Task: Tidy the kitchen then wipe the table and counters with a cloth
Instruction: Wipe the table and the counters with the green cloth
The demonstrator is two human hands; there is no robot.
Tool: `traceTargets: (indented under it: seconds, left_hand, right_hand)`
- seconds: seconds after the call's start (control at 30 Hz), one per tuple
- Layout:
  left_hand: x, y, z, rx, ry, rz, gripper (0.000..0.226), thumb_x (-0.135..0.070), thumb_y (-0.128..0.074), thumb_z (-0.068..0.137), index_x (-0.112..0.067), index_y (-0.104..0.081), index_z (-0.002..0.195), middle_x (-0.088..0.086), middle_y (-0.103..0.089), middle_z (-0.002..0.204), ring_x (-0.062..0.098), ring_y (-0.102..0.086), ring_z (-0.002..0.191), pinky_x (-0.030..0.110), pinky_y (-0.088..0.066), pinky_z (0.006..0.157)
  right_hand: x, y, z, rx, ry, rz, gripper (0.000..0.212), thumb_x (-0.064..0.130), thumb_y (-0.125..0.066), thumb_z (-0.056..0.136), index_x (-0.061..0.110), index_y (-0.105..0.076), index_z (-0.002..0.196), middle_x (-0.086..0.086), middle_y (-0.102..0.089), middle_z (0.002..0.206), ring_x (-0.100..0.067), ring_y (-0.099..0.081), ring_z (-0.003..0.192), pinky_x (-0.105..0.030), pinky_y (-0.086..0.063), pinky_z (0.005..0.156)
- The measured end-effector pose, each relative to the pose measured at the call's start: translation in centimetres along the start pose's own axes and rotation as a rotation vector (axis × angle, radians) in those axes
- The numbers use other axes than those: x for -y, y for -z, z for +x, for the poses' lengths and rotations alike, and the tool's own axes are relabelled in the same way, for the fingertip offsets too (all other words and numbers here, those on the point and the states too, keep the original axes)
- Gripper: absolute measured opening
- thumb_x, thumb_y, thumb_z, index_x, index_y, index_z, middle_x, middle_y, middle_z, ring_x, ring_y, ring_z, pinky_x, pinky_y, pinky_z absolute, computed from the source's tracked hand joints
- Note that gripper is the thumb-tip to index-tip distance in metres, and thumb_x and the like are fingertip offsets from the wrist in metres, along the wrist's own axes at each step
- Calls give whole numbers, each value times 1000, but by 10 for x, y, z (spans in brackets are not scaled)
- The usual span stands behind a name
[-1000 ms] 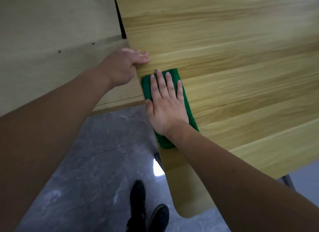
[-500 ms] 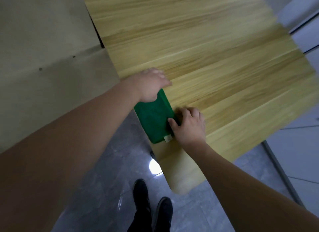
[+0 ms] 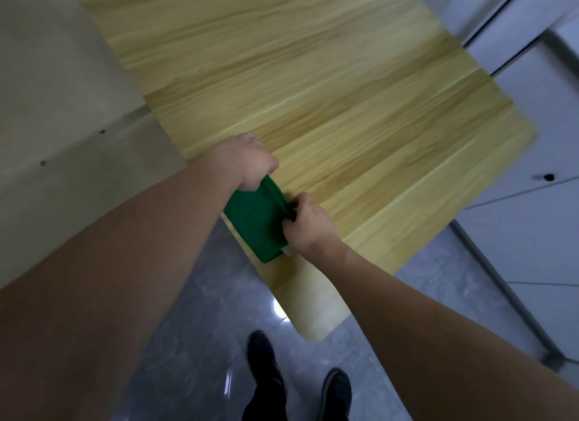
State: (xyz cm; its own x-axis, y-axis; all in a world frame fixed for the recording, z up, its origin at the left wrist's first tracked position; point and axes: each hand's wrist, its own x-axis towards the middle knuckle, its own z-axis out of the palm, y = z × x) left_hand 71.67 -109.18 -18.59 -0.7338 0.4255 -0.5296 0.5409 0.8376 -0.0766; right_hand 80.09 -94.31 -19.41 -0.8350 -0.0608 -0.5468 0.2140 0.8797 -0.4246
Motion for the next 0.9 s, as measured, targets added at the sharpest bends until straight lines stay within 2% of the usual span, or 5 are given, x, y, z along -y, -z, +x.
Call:
traceTargets:
  seconds: [0.13,0.27,0.43,0.6,0.9]
  left_hand:
    - [-18,39,-4,22,17,-67,31,-18,-52,95,-27,-52,124,3,-59,112,26,-50,106,35,-43,87]
    - [-57,86,2,4,6,-131,24,-15,-52,93,-28,-52,112,-3,-48,92,23,-52,86,34,-43,67]
    - [-131,169,21,-93,-98,-79,13,-17,-51,94,-26,-53,104,0,-55,99,24,-54,89,32,-38,63]
    - [-218,251,54,-145,-216,-19,7,-20,-50,95,-23,-50,101,2,-55,99,26,-53,90,33,-41,67]
    - [-381,379,143,-169,-338,-124,8,-23,-50,97,-20,-51,103,10,-59,117,30,-54,105,31,-40,77]
  right_hand:
    - [-17,37,-12,-64,-39,52,32,11,-52,85,9,-56,116,-13,-62,112,-33,-57,106,-36,-49,87]
    - [-53,91,-28,-176,-78,153,26,12,-56,85,13,-61,110,-6,-63,106,-26,-60,98,-29,-47,75]
    - [-119,164,-62,-341,-127,326,16,11,-57,86,13,-61,102,-3,-59,94,-21,-57,88,-25,-39,68]
    - [-203,239,-97,-482,-162,489,5,12,-62,86,13,-59,90,-5,-61,90,-20,-56,83,-28,-40,68]
    - [-369,385,-119,-625,-213,715,21,4,-64,83,18,-54,71,0,-56,72,-18,-53,73,-30,-43,64]
